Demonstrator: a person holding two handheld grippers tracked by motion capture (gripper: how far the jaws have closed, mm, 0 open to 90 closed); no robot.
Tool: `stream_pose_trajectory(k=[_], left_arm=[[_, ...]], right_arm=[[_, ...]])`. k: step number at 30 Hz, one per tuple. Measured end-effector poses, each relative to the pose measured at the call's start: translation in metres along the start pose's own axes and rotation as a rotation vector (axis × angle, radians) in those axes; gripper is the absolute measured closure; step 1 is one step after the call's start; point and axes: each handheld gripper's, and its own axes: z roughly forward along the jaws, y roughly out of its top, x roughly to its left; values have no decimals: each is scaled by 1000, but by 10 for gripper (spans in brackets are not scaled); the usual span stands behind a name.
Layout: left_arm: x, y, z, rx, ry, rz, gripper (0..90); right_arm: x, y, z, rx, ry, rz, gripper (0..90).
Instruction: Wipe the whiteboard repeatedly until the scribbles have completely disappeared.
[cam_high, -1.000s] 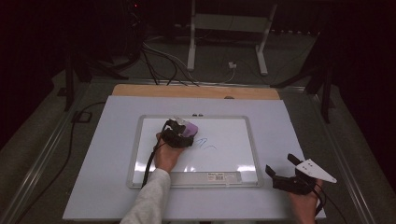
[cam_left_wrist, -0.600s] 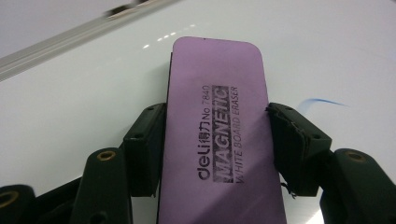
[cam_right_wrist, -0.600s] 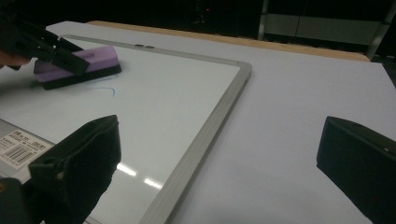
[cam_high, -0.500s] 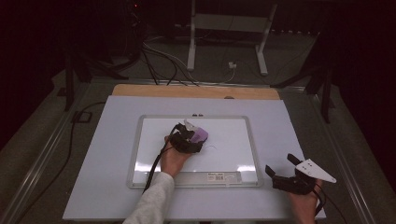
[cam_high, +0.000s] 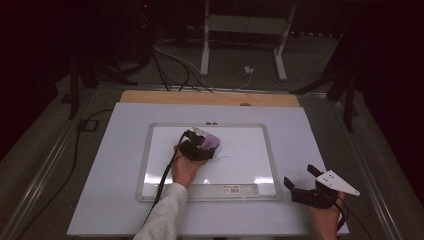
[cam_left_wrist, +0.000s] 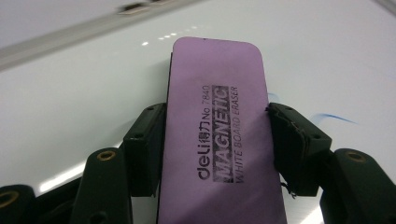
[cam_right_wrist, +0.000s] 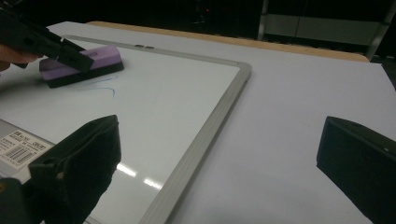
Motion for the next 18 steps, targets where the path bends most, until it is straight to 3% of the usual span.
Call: stream_pose_trajectory(k=[2,4,9,11,13,18], left_arm=[[-5,0,0,-1,3,39,416],[-2,0,0,5,-7,19,417],[10,1,-4,6,102,-6,417],[14,0,-5,5,112,-36,417],[11,-1,-5,1,126,-29,417],[-5,-1,-3,10,64,13,417]], right_arm=[[0,0,0,0,-1,3,0],[-1,0,-1,-2,-3,5,0],[-2,0,-2,-4,-7,7,0],[-2,0,-2,-4,-6,7,0],[-2,0,-1,-2,-5,7,0],[0,0,0,1,-2,2,0]])
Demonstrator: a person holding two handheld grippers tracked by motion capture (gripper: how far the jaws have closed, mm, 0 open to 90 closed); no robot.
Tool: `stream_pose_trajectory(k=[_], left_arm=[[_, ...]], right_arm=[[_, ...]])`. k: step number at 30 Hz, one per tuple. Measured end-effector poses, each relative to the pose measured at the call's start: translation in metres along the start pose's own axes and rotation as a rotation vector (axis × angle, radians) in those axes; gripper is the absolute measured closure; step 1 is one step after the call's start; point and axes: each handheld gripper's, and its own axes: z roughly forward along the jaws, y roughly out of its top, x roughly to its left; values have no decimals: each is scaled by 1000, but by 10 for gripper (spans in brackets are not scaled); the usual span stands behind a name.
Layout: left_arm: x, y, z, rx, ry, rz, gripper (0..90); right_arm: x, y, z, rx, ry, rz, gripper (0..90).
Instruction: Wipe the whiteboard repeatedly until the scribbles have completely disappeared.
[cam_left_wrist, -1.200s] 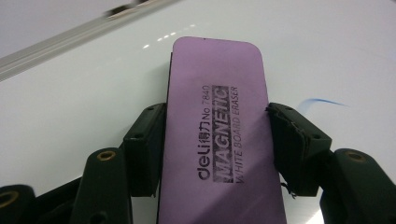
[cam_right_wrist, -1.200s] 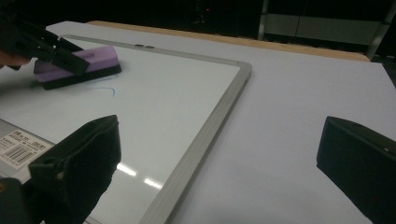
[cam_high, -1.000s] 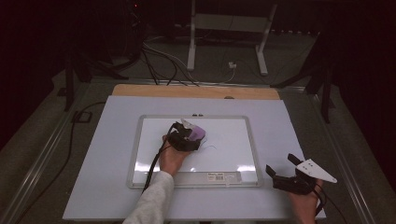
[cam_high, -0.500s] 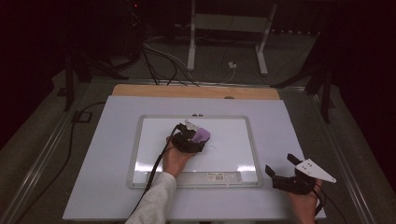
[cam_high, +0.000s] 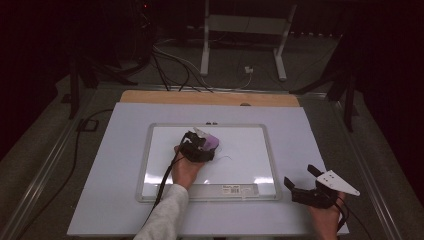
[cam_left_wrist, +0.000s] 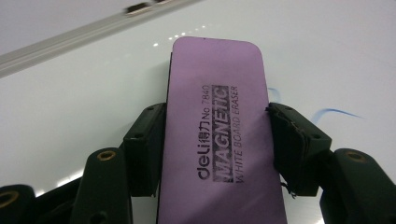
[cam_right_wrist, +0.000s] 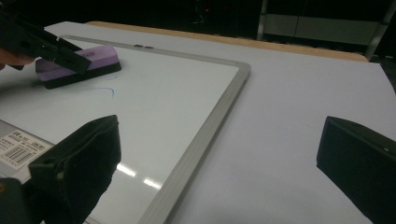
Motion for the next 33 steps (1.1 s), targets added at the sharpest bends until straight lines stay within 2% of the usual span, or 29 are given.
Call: stream_pose_trajectory(k=[4,5,7,10,12,13,14,16,18,22,24,25,27,28,32,33], left_arm=[[-13,-1,2,-8,-55,32,417],[-14,-1,2,-7,-53,41,417],[-11,0,2,0,-64,24,417],[-3,1,3,-7,-11,-3,417],[4,2,2,-8,41,-30,418],[7,2,2,-7,53,-48,418],[9,2,2,-5,46,-66,418],[5,2,2,-3,60,-54,417],[0,2,2,-1,17,-46,417],[-19,1,3,7,-52,21,417],[-25,2,4,8,-102,35,417],[-27,2,5,5,-100,55,416],[-26,2,5,7,-101,51,417],[-24,3,5,6,-84,50,417],[-12,5,5,4,5,-2,417],[-8,5,5,3,7,-25,417]], right_arm=[[0,0,0,0,0,0,0],[0,0,0,-1,-1,2,0],[0,0,-1,-2,-1,3,0],[-1,0,-1,-4,-3,4,0],[-2,0,-2,-4,-5,7,0],[-2,0,-2,-5,-5,7,0],[-2,0,-2,-4,-4,6,0],[-2,0,-1,-4,-3,5,0],[-1,0,-1,-2,-1,4,0],[0,0,0,1,1,-2,0],[0,0,1,2,1,-3,0],[1,0,1,2,1,-3,0],[0,0,0,1,1,-2,0],[0,0,0,1,0,-1,0],[-2,0,-1,-2,-4,4,0],[-2,0,-1,-2,-4,5,0]])
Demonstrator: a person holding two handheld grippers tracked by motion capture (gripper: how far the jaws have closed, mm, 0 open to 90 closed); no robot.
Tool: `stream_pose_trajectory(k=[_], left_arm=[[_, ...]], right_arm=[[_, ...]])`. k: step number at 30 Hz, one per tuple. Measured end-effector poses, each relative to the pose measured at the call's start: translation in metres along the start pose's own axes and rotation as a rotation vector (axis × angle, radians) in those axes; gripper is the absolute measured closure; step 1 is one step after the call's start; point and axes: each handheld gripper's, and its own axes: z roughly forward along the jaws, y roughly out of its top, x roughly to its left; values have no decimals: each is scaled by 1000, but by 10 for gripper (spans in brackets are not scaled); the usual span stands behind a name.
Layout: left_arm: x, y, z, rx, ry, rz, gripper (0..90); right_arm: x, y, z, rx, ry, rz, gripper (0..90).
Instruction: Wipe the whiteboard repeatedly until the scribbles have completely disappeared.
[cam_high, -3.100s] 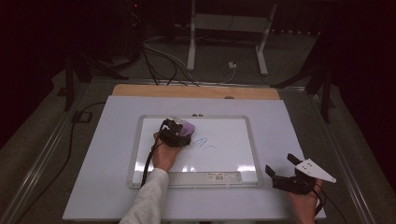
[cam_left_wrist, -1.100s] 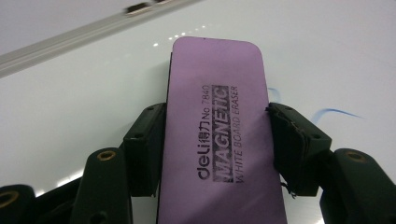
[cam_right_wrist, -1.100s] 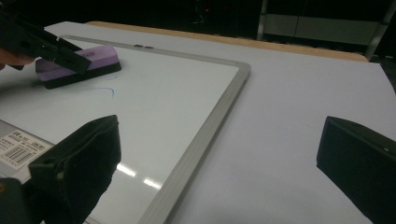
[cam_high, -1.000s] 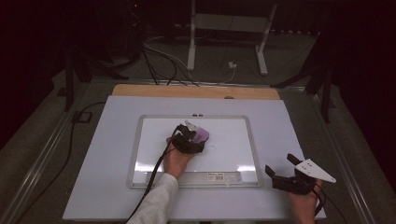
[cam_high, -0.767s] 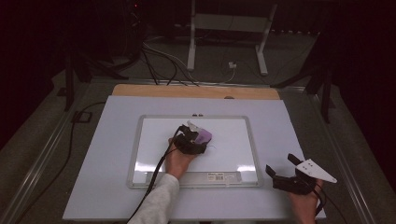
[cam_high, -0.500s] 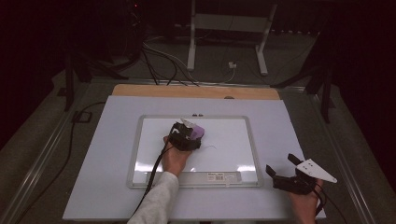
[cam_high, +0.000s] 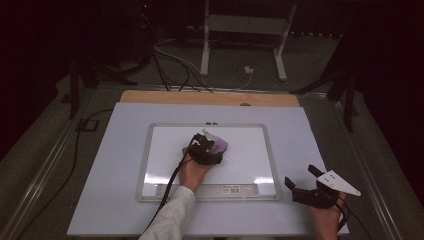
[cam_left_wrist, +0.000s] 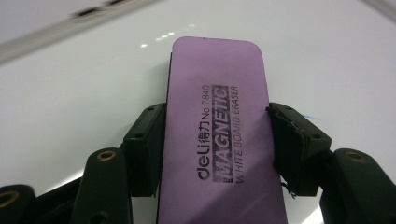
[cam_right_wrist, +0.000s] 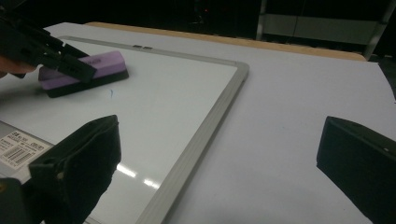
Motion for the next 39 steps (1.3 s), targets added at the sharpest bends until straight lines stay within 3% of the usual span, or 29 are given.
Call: stream_pose_trajectory(k=[1,2,5,10,14,17,19,22,24,29,34,39], left_arm=[[2,0,0,0,-11,-21,417],[1,0,0,0,-5,-15,417],[-8,-1,1,4,-31,13,417],[-33,0,2,15,-85,93,417],[-34,0,2,18,-105,100,417],[-28,1,1,11,-34,98,417],[-20,1,1,13,-6,70,417],[-15,1,1,14,0,45,417],[-20,1,0,5,18,62,417],[-35,0,3,4,-48,75,417],[-57,-1,4,13,-116,121,417],[-67,-1,4,13,-131,149,417]], right_arm=[[0,0,0,0,0,0,0],[0,0,0,0,1,-2,0],[1,0,1,4,3,-4,0],[2,0,2,3,4,-9,0],[1,0,0,0,1,-1,0],[0,0,-1,-2,-1,1,0],[-1,0,-1,-3,-1,2,0],[-1,0,-1,-3,-1,3,0],[0,0,-1,-1,-1,-1,0],[2,0,1,1,2,-3,0],[1,0,1,2,2,-2,0],[1,0,0,1,2,-2,0]])
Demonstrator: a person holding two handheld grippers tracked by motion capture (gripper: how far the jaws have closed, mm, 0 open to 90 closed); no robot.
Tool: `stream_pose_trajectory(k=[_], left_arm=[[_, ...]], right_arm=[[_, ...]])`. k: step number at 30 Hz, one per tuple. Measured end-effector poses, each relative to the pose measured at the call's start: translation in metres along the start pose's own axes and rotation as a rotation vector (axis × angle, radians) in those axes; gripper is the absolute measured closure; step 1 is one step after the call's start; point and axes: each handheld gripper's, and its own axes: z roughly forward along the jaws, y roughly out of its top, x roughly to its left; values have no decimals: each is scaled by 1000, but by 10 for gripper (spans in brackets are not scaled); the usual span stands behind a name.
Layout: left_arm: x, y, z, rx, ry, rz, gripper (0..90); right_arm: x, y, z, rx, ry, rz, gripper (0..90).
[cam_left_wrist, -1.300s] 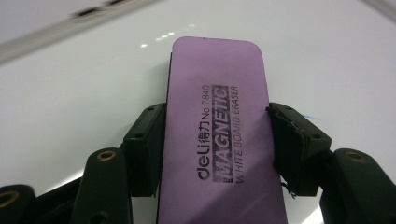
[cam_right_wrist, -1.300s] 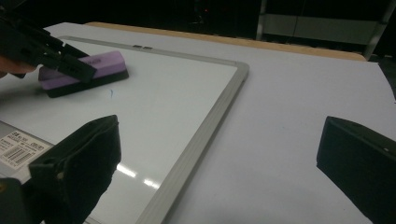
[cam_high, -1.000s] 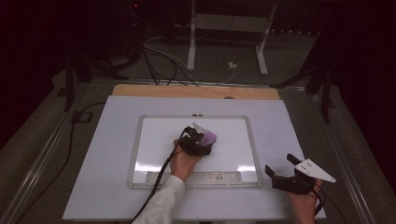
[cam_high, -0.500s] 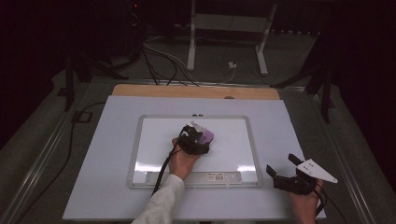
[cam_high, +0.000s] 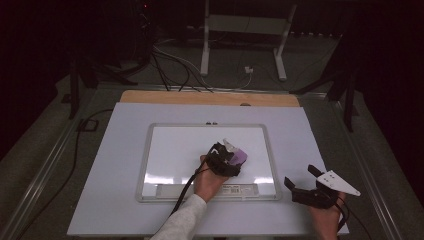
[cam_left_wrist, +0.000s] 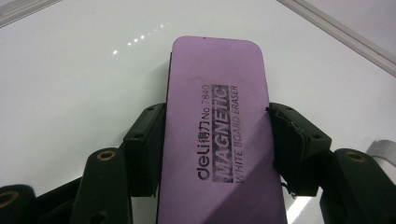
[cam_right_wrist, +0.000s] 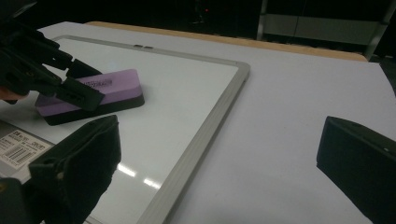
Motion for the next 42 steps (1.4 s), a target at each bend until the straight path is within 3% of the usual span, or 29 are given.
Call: stream_pose_trajectory(k=[2,5,12,18,24,26,31,42], left_arm=[[2,0,0,2,-5,-2,417],[3,2,0,9,24,4,417],[18,4,-1,22,97,-29,417],[40,2,-5,24,159,-94,417],[68,-3,-14,29,233,-196,417],[76,-5,-21,7,229,-228,417],[88,-9,-38,-35,239,-248,417],[118,-28,-59,-41,287,-297,417]], right_arm=[[0,0,0,0,0,-1,0],[0,0,0,-2,0,1,0],[-1,0,0,-4,-4,1,0],[-2,0,-2,-4,-4,5,0],[-3,0,-2,-4,-6,2,0],[-3,0,-3,-6,-7,6,0],[-2,0,-3,-3,-8,4,0],[-1,-1,-3,-2,-6,3,0]])
